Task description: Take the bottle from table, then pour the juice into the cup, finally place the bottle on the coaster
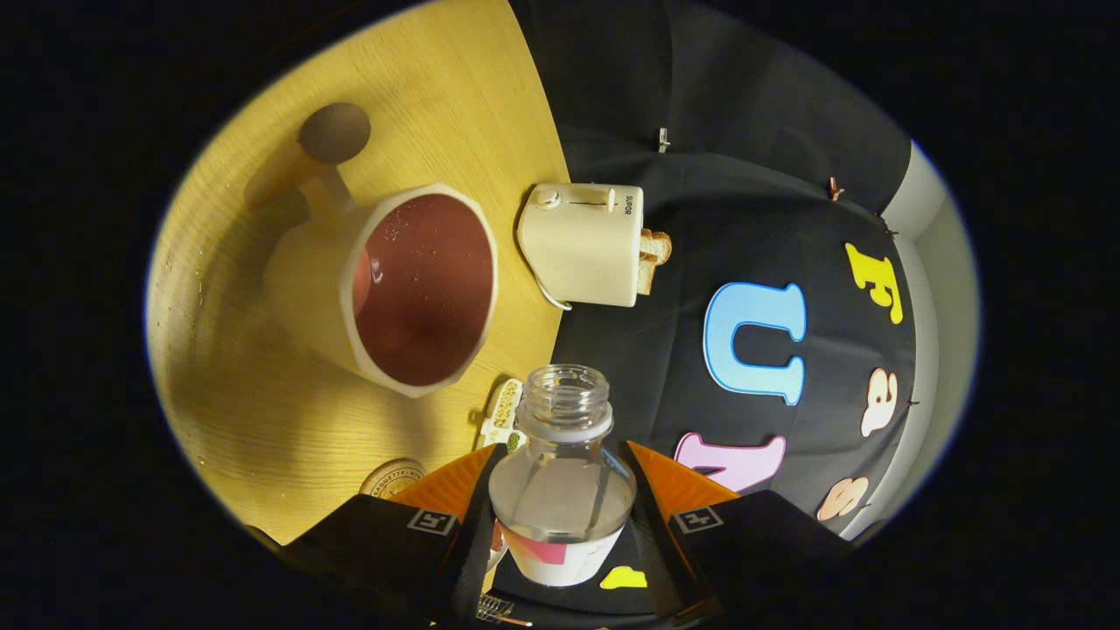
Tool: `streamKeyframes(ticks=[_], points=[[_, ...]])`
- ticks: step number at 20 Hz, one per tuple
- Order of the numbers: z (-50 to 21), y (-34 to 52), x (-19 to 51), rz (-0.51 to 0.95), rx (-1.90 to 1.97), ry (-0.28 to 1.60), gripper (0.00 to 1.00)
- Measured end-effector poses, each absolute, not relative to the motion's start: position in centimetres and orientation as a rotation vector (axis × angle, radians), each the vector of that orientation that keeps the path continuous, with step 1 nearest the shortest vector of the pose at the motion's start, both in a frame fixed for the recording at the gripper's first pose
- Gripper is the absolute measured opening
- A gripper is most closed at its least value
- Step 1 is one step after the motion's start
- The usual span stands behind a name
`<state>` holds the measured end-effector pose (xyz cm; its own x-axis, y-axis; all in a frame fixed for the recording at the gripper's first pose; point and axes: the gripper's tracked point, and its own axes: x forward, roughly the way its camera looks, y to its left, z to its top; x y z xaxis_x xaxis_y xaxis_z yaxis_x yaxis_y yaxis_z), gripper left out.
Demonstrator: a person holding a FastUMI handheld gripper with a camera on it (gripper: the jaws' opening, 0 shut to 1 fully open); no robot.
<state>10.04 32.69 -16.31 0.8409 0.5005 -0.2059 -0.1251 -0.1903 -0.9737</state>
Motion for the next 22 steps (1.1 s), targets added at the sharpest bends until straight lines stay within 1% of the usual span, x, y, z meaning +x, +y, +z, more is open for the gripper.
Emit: streamKeyframes(ticks=[12,22], points=[[-16.9,34.5,9.7,0.635,-1.805,-0.389,0.74],[-16.6,34.3,9.3,0.656,-1.891,-0.446,0.74]])
